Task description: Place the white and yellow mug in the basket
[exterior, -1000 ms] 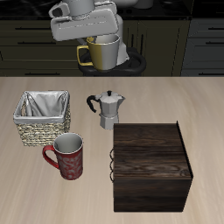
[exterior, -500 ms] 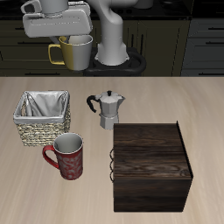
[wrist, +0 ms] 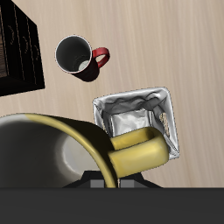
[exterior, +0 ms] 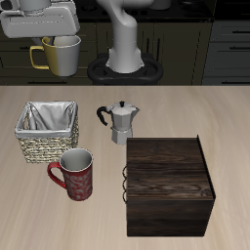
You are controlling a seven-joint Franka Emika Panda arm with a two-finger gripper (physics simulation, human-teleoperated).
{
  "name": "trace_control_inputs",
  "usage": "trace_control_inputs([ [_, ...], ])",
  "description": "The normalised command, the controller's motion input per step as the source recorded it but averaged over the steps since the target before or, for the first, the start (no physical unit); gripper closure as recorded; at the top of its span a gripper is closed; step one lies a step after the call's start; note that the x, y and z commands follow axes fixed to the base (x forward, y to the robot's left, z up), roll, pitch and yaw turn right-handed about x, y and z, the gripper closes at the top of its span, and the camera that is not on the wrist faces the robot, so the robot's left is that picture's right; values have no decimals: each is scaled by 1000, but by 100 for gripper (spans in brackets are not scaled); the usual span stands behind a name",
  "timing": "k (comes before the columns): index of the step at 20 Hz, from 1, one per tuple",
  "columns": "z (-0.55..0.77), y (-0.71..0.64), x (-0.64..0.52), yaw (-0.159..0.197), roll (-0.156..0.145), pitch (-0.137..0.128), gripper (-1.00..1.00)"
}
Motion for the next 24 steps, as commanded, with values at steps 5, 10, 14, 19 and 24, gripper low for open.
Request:
trace_control_inputs([
  [5,83,-382,89,-40,-12,-15,100],
  [10,-17,-260,112,-12,6,5,100],
  [14,-94,-176,62,20,-5,10,100],
  [19,-116,-210,81,-15,1,18,100],
  [24,-178,-30,67,-4,-5,12,100],
])
